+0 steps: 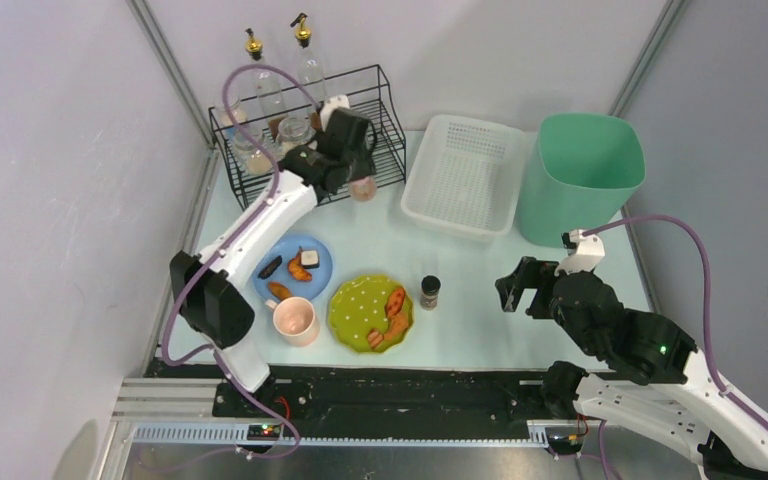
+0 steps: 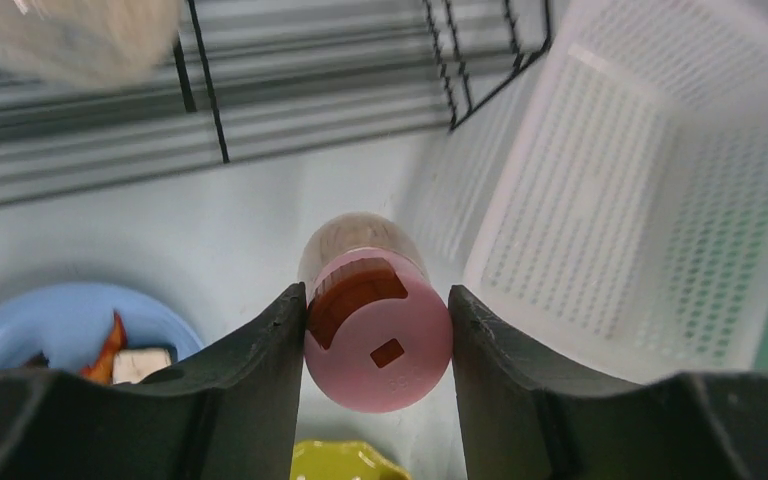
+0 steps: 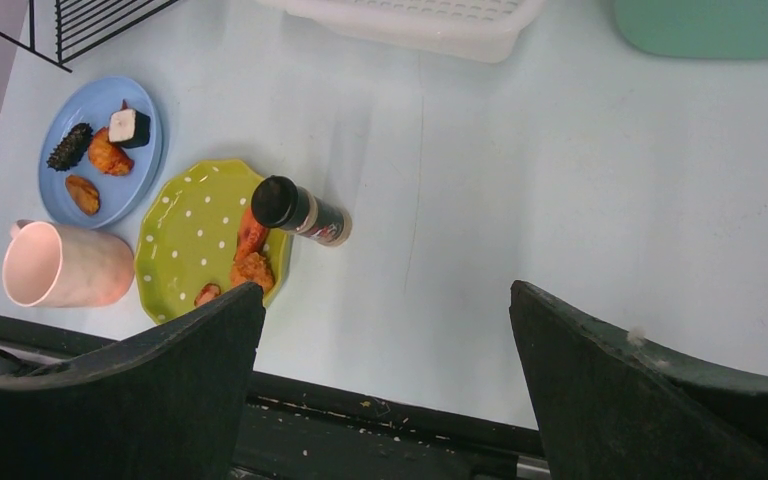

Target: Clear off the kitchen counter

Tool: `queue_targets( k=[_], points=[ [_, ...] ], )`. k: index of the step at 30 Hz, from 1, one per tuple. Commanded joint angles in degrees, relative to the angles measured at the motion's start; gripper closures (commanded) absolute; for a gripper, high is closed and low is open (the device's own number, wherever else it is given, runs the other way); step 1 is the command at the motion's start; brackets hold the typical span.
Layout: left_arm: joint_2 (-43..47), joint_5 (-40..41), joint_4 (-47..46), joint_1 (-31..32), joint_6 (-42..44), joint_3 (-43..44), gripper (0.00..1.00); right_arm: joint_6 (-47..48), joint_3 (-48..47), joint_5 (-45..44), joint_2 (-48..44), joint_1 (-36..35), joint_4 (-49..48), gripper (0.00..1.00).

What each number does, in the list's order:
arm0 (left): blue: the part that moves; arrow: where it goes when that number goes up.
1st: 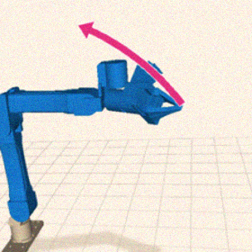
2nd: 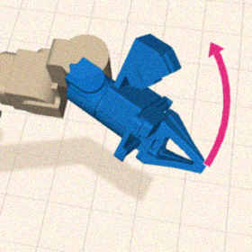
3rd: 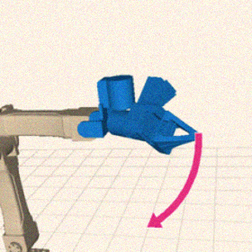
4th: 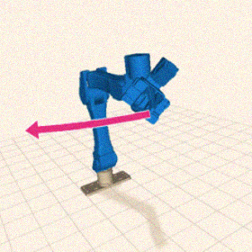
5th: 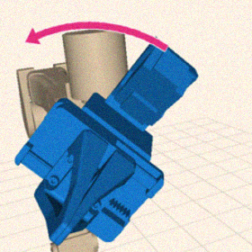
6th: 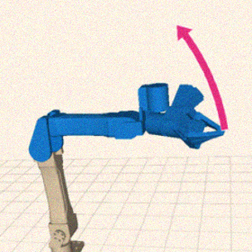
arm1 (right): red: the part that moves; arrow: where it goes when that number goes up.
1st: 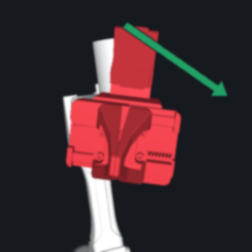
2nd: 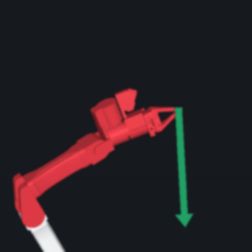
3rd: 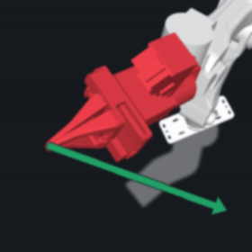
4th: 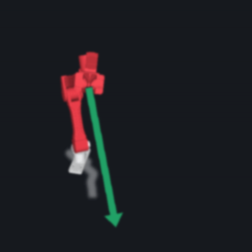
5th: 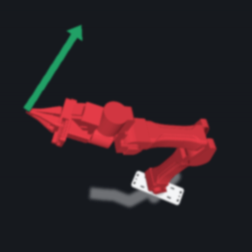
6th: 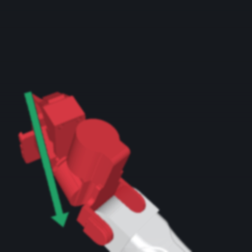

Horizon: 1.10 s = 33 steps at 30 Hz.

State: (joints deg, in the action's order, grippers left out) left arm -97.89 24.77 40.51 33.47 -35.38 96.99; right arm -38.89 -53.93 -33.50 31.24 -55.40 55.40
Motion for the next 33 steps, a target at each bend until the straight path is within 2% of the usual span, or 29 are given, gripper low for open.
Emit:
queue_targets(
  k=[1,8,12,20,33],
  points=[
    [-1.4,-4.0,2.6,-4.3,3.9,10.6,1.0,0.7,0.2,0.4,-0.3,-0.2,-1.8,0.03],
    [-11.7,-7.5,8.8,-9.5,5.4,31.8,1.0,1.1,0.2,1.6,-0.1,-0.2,-2.4,0.03],
    [-15.7,-7.7,9.4,-11.9,5.5,39.0,0.99,1.5,0.3,2.0,-0.1,-0.2,-2.8,0.02],
    [-20.9,-8.1,9.3,-15.1,6.2,42.7,0.99,2.2,1.0,3.6,0.1,-0.2,-4.4,0.02],
    [-26.6,-6.7,9.2,-16.0,8.5,44.5,0.99,2.2,3.4,4.3,0.5,-0.2,-6.2,0.02]
  ],
)
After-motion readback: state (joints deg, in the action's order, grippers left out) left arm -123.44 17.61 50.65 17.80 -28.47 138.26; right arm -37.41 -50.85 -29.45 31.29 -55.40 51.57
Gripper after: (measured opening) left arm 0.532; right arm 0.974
